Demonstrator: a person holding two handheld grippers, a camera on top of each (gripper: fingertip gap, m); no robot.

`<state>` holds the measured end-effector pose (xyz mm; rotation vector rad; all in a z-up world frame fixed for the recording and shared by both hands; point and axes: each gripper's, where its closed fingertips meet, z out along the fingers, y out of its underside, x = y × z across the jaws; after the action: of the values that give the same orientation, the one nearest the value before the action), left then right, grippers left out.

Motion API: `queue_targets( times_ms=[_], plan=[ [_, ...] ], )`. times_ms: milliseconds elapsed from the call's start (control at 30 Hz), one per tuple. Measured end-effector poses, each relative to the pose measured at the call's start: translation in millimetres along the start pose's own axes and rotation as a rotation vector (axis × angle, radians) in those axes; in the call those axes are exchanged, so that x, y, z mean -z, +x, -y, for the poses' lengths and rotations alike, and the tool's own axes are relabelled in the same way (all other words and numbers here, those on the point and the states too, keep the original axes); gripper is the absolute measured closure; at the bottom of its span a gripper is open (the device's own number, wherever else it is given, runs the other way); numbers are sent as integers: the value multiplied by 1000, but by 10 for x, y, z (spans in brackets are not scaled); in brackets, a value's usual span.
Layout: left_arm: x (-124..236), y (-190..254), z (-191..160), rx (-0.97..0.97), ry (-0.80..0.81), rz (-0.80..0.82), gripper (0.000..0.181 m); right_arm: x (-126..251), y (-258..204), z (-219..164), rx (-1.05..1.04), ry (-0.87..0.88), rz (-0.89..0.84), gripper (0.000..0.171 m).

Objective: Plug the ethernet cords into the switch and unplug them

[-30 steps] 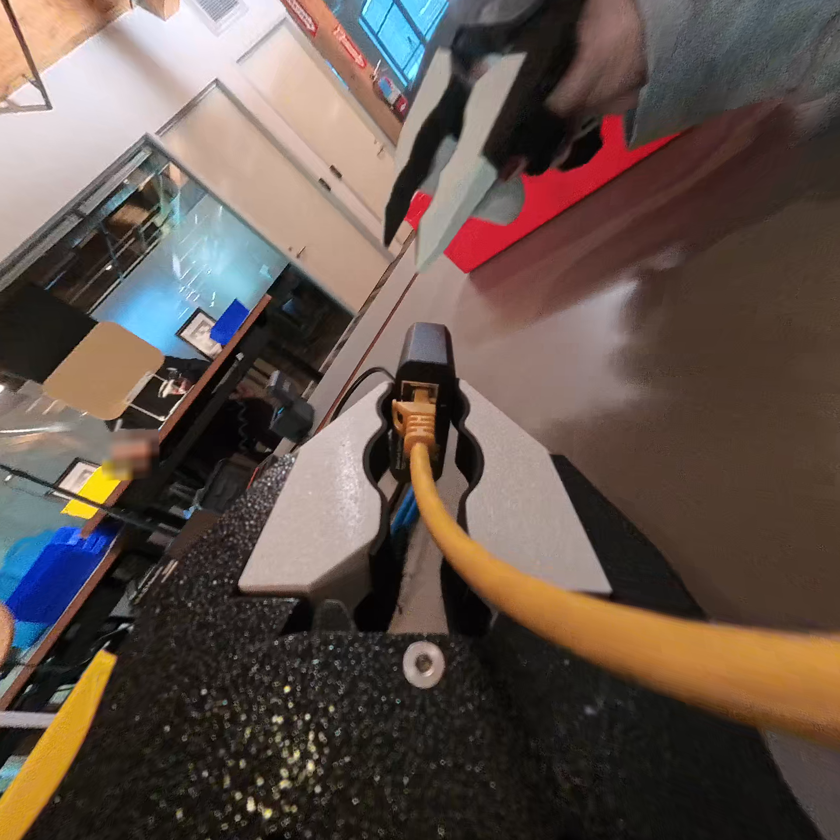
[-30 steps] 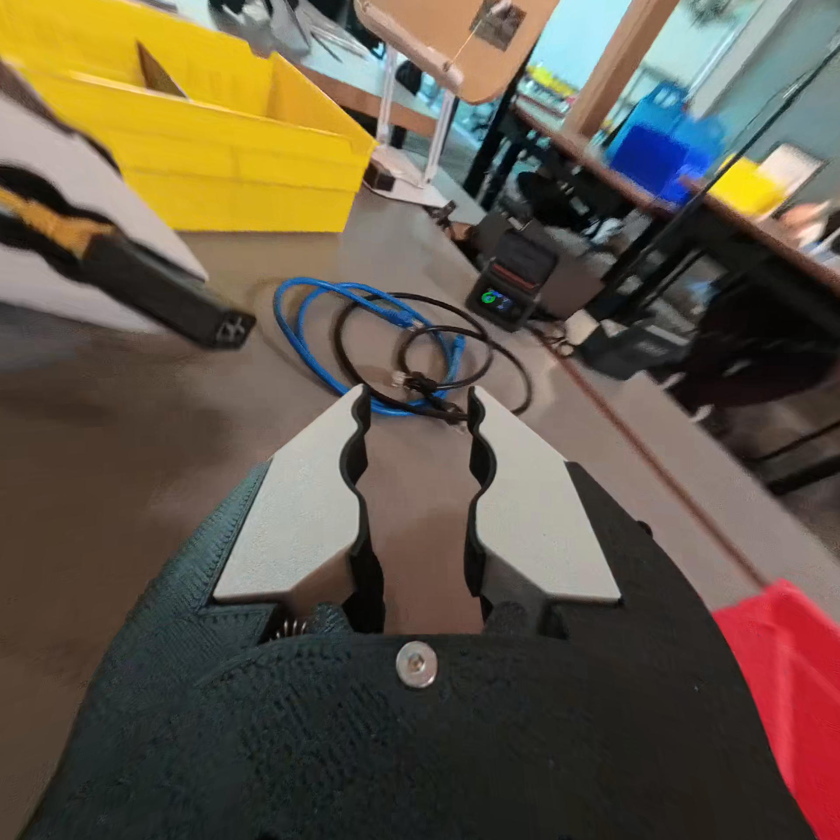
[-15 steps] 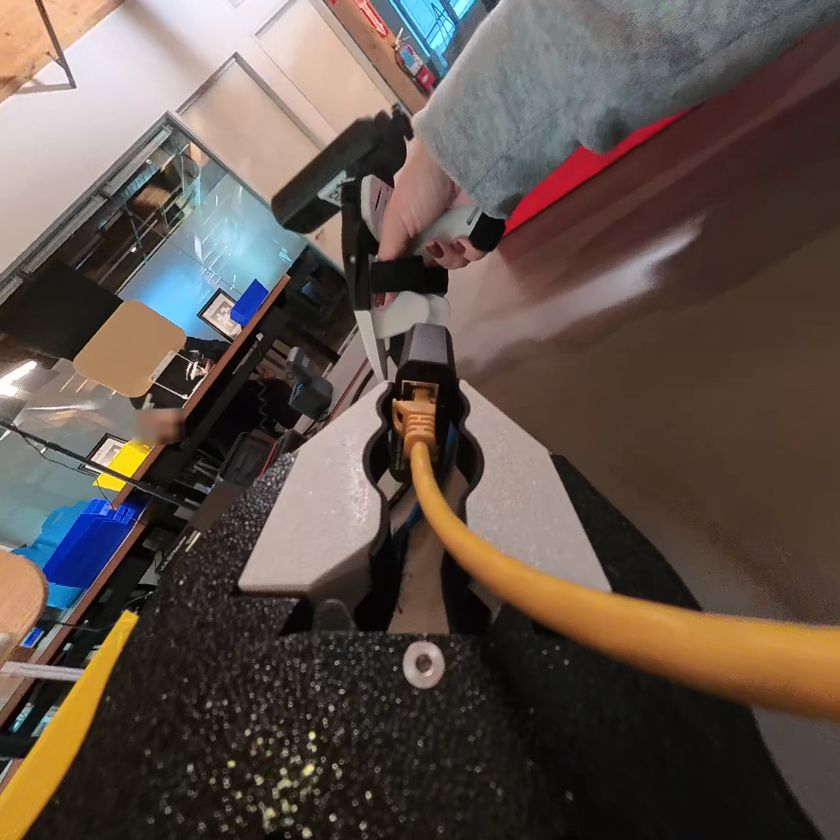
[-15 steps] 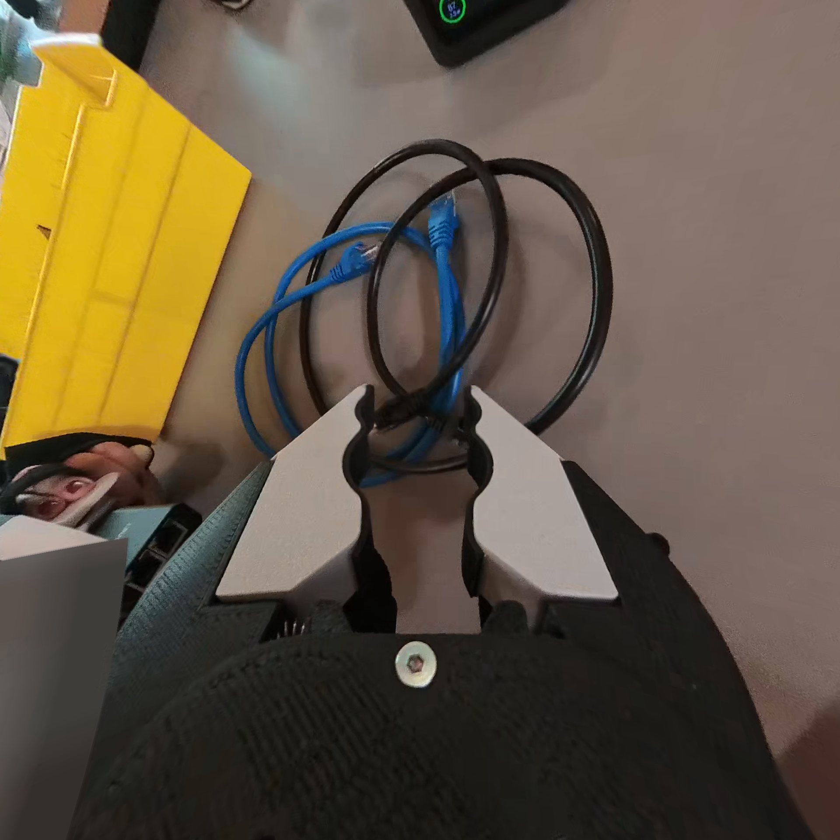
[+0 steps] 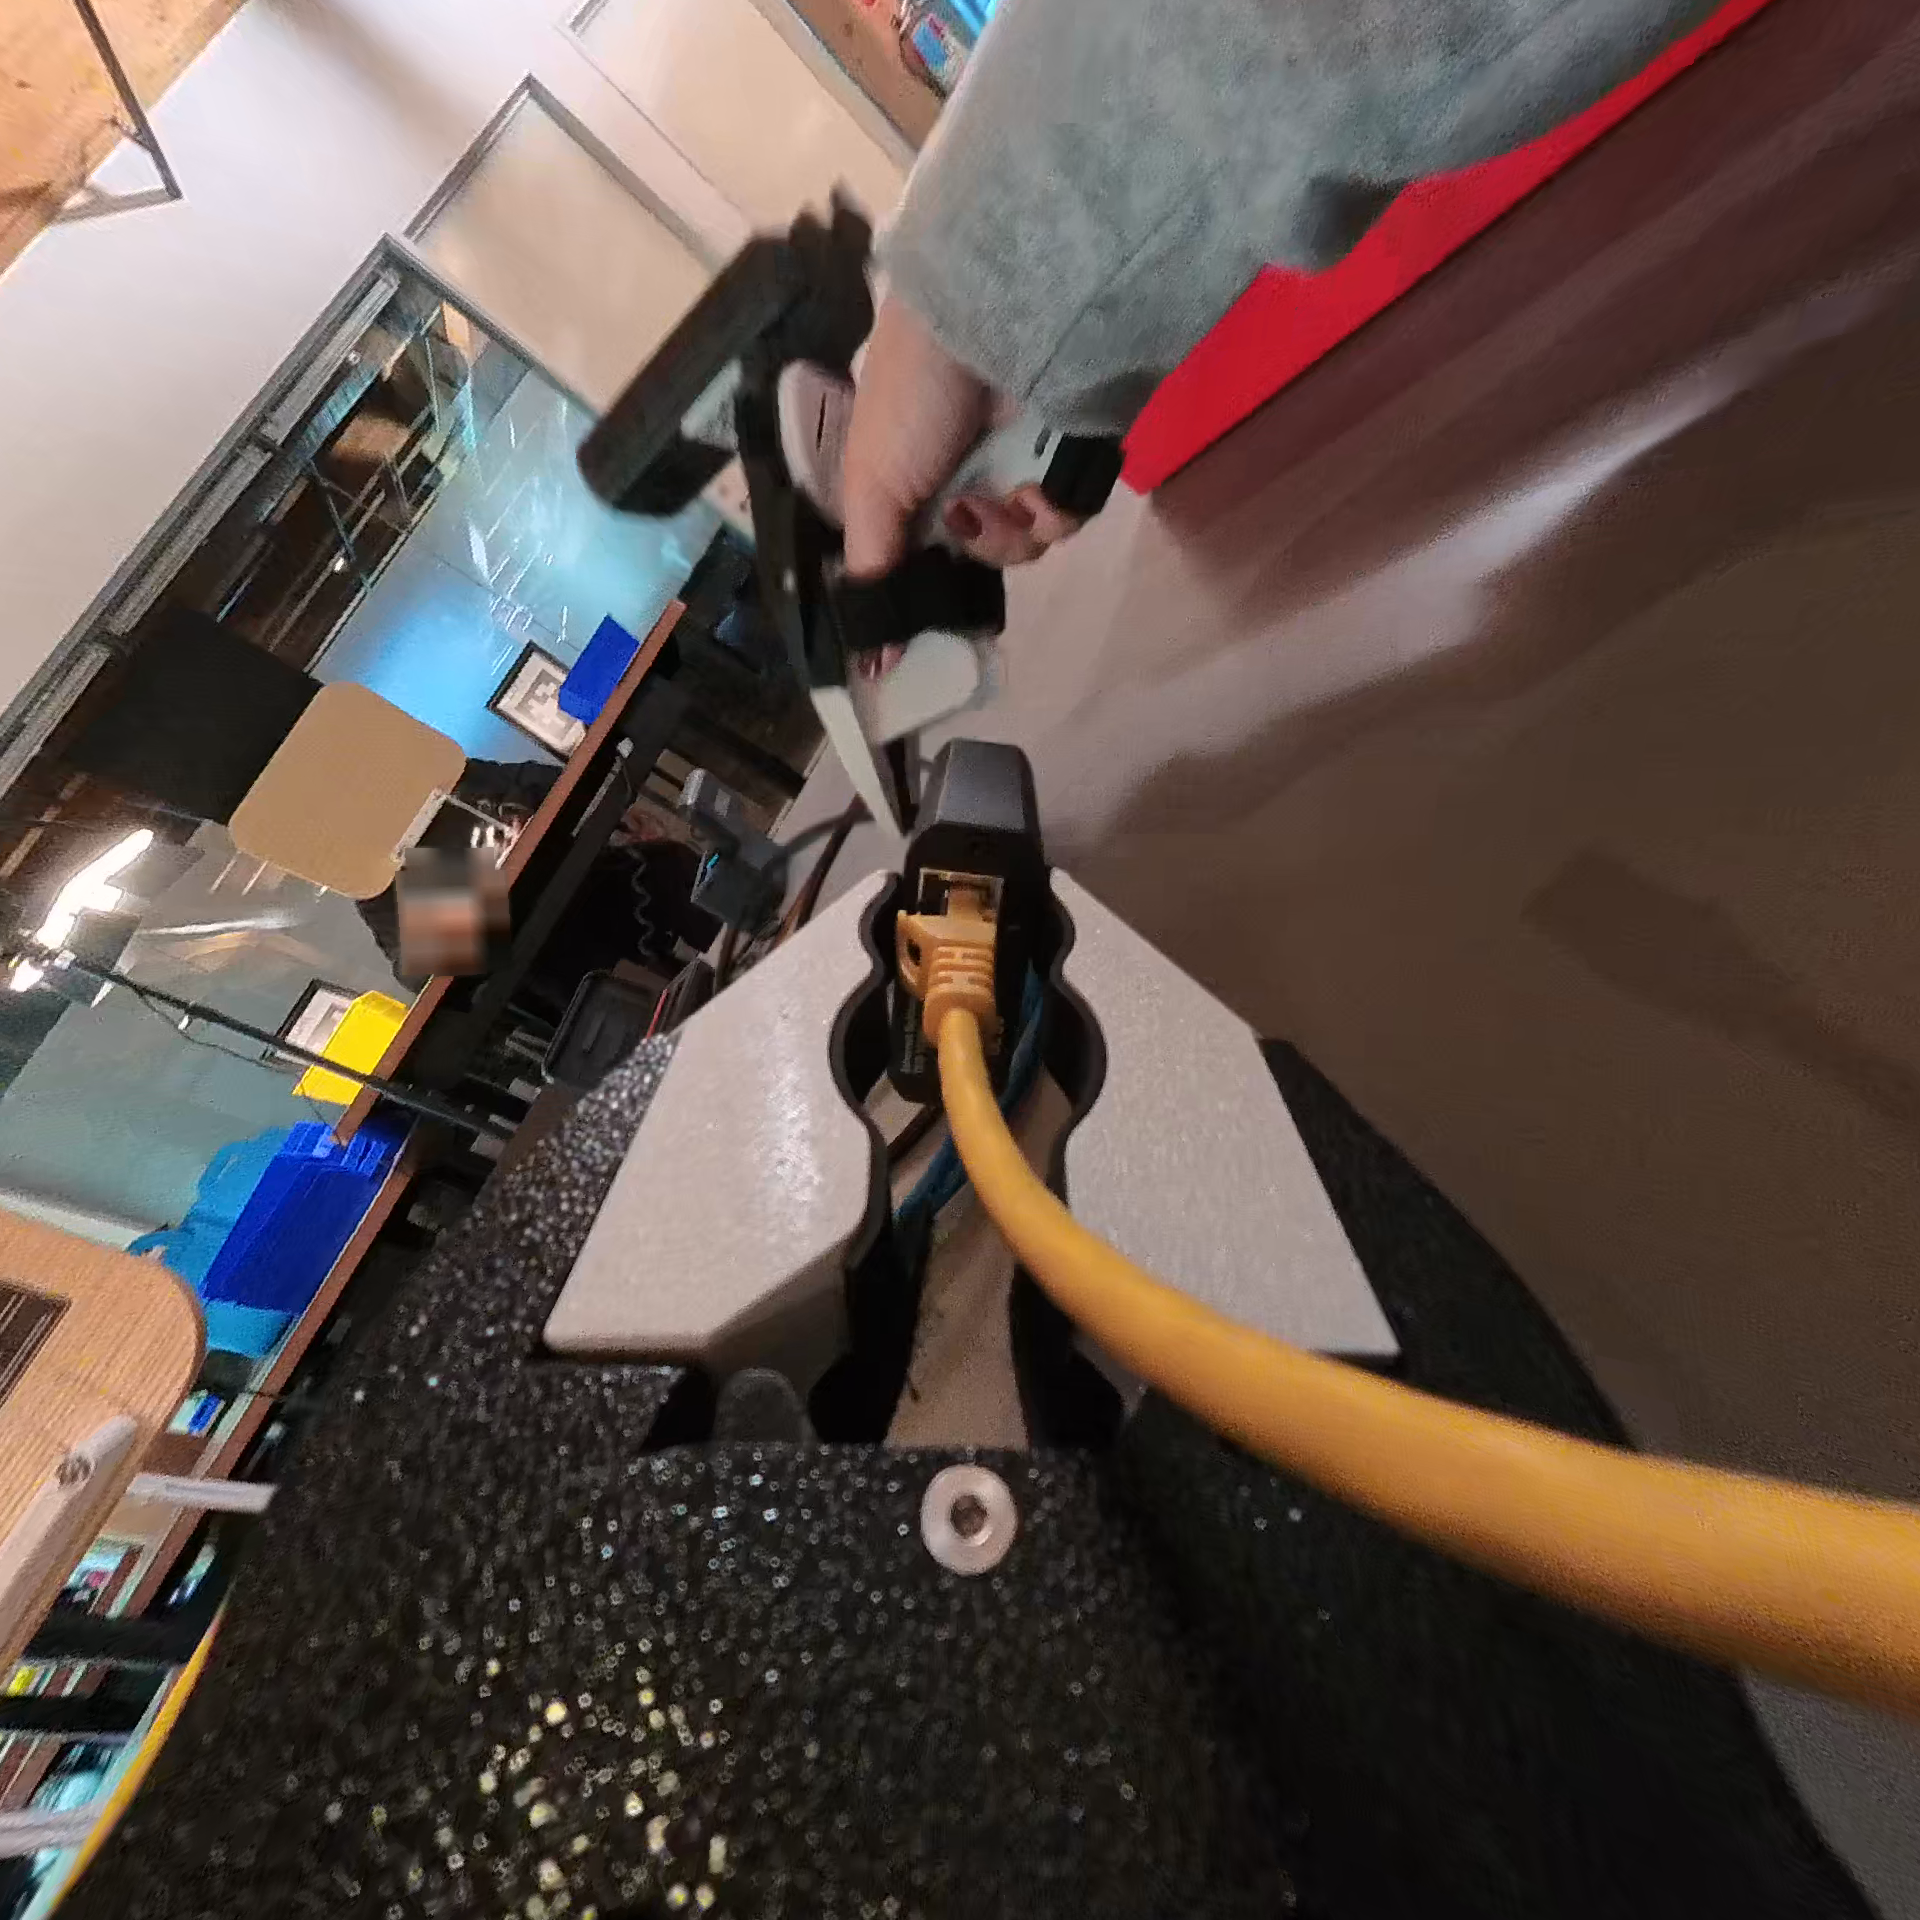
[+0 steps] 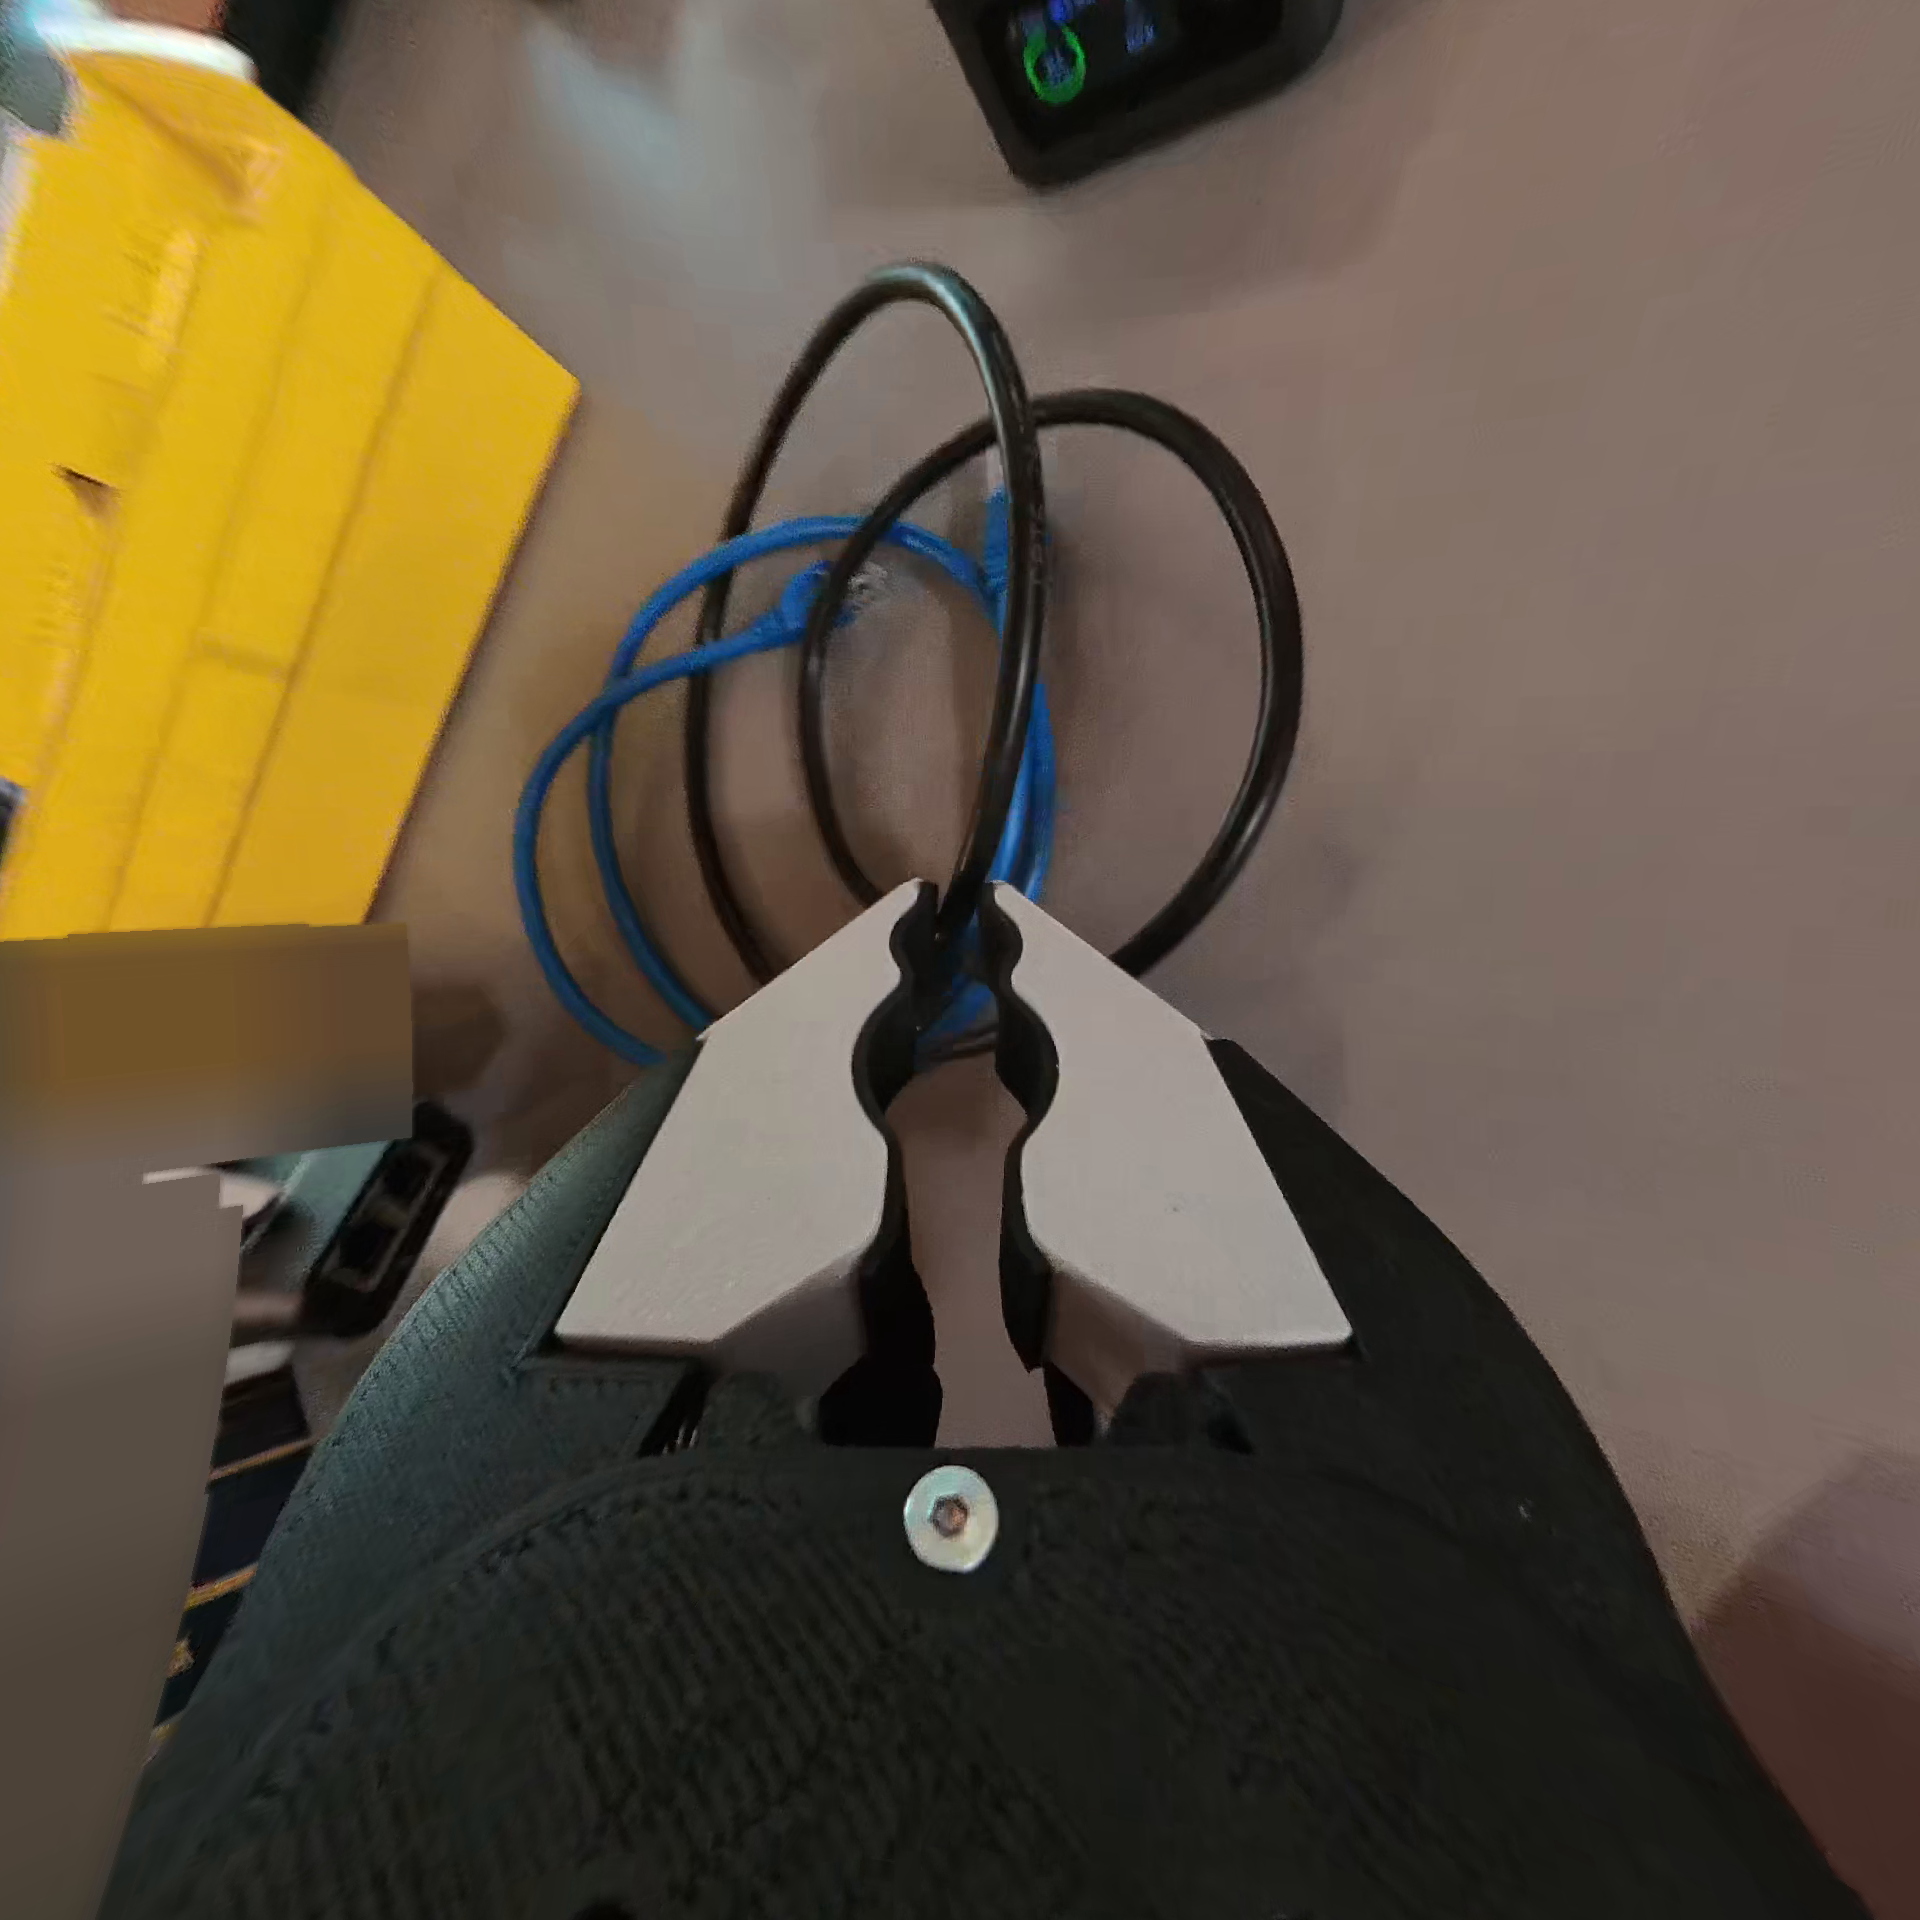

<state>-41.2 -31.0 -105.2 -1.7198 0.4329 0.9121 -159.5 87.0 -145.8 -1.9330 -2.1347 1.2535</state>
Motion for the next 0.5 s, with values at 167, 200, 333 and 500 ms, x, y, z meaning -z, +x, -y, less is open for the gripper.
queue_targets(
  times_ms=[167,200,333,500],
  plan=[
    [-54,-21,-131,52,-70,-6,158,467,-161,-151,51,154,4,166],
    [-52,-25,-114,51,-62,-3,158,541,-177,-229,55,171,-1,166],
    [24,-65,105,14,47,37,158,756,-400,-458,60,308,98,165],
    [166,-181,378,45,196,107,159,1085,-885,-410,-25,632,399,167]
  ],
)
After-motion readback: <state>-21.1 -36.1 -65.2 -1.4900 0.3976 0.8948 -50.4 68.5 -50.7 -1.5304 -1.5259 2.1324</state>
